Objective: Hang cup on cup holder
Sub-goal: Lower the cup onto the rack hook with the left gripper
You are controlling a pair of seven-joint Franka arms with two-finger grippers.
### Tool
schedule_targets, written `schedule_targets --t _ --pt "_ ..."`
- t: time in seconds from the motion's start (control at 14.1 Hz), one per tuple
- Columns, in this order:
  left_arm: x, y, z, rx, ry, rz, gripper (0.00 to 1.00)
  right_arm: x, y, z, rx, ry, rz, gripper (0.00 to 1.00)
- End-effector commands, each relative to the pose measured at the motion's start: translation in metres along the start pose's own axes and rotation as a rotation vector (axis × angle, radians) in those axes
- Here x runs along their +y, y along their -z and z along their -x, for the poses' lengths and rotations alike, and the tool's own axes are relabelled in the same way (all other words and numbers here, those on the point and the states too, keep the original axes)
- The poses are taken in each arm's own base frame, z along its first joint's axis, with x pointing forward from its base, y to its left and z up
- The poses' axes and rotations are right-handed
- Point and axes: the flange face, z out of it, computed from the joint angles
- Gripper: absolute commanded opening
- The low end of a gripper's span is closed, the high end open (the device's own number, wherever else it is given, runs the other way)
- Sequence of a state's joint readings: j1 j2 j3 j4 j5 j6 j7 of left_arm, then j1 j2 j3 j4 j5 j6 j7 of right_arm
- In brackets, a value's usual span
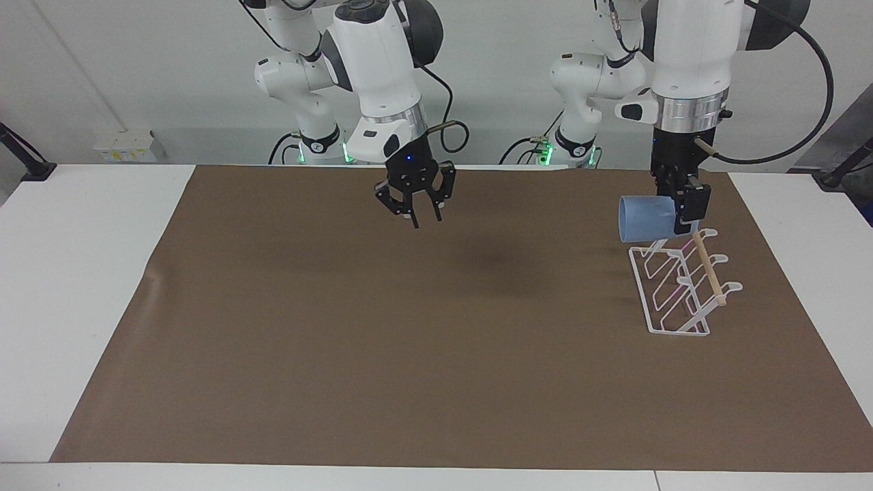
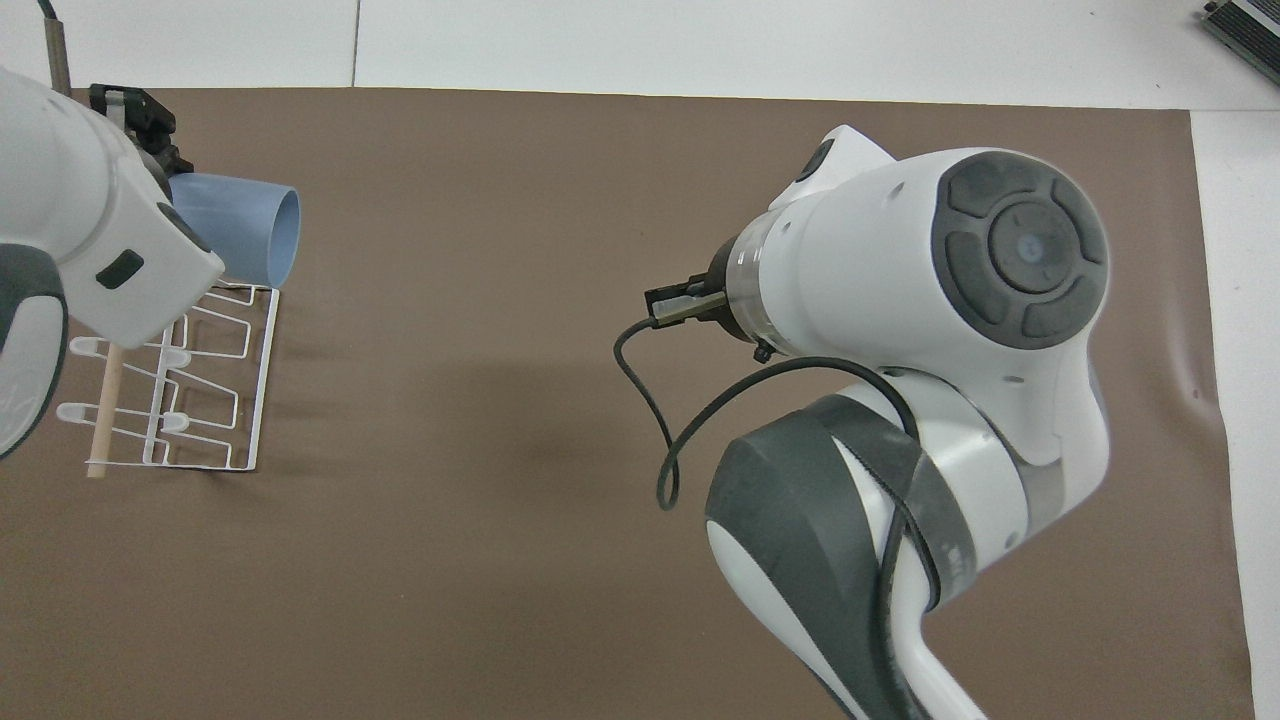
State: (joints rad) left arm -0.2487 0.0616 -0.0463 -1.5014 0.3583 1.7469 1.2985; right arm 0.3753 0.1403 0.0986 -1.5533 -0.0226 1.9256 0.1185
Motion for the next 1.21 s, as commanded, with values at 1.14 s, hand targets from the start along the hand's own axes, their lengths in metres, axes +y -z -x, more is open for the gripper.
schedule_targets --t 1.14 --pt "0.031 -0.143 0.005 -0.680 -0.239 -0.094 0.00 0.201 -0.034 0.101 -0.238 -0.257 0.061 0.65"
